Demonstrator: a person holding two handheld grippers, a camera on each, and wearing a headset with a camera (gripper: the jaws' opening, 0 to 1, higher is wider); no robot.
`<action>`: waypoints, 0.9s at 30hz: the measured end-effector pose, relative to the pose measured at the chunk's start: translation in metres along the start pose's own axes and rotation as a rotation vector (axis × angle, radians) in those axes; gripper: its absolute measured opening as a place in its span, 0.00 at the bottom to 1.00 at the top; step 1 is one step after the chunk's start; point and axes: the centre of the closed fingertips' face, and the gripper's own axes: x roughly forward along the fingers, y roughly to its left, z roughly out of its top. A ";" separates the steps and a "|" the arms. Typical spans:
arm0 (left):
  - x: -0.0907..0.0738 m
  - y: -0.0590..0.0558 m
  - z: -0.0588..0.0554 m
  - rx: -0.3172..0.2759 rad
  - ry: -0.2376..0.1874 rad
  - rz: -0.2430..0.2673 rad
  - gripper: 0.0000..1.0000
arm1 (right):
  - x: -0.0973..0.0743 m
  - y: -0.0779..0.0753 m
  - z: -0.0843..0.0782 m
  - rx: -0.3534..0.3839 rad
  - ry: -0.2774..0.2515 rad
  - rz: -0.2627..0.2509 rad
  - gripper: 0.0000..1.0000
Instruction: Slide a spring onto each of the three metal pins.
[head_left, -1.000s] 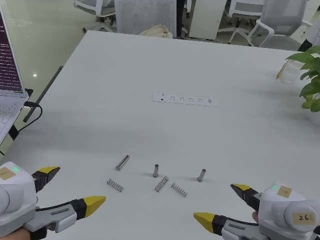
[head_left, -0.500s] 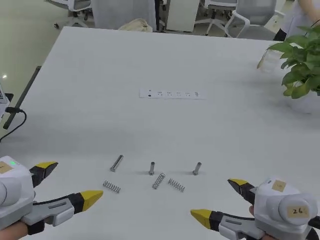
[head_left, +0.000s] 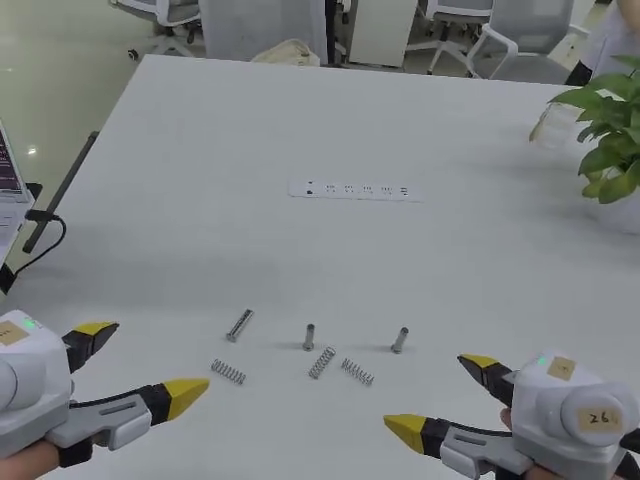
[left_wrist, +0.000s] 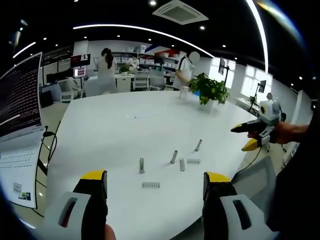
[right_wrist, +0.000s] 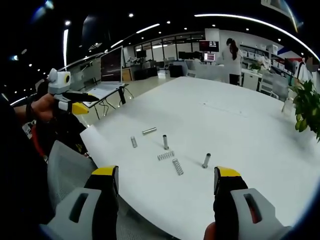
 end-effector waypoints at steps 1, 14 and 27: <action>0.000 0.000 0.000 -0.001 0.000 0.001 0.75 | 0.000 0.000 0.000 -0.001 0.000 0.000 0.77; 0.001 -0.003 -0.004 -0.015 0.002 0.014 0.75 | 0.002 -0.001 -0.001 -0.005 0.008 0.016 0.77; 0.005 -0.008 0.001 -0.001 0.010 0.002 0.75 | 0.003 -0.003 0.001 0.002 -0.003 0.019 0.77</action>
